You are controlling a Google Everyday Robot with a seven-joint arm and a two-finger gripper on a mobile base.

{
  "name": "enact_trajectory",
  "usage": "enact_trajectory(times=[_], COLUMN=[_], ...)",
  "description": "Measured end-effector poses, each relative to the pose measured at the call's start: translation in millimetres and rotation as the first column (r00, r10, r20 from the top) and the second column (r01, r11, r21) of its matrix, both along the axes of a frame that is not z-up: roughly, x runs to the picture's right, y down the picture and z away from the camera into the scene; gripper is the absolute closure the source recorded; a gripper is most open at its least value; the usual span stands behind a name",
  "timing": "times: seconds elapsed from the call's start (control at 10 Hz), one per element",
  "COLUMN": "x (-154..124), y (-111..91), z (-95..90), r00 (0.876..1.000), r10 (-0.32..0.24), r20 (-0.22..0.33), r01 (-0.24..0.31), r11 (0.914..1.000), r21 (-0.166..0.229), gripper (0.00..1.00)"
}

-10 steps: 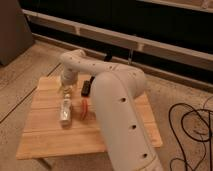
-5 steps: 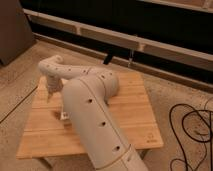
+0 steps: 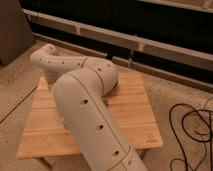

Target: Stand the bottle upright

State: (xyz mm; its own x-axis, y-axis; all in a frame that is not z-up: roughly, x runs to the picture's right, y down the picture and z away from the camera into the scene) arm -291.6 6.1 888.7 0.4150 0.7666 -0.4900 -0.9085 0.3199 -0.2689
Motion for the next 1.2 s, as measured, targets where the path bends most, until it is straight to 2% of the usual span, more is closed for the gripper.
enact_trajectory(times=[0.2,0.3,0.4,0.6,0.8,0.9,1.2], x=[3.6,7.1,11.7,28.2,39.2,40.8,26.2], y=[27.2,40.6,46.3,50.6,49.3,49.9,57.5], z=[13.4,22.4,29.1,41.3,48.6,53.6,68.6], r00=[0.999,0.997,0.994,0.987,0.981,0.979,0.99], r10=[0.042,0.07,0.094,0.119,0.129,0.136,0.099], r20=[-0.016,-0.032,-0.048,-0.106,-0.145,-0.152,-0.104], r01=[-0.043,-0.074,-0.1,-0.135,-0.153,-0.162,-0.119], r11=[0.9965,0.991,0.9858,0.9777,0.974,0.9711,0.9713], r21=[-0.072,-0.112,-0.135,-0.161,-0.167,-0.176,-0.206], gripper=[0.35,0.35,0.35,0.35,0.35,0.42,0.74])
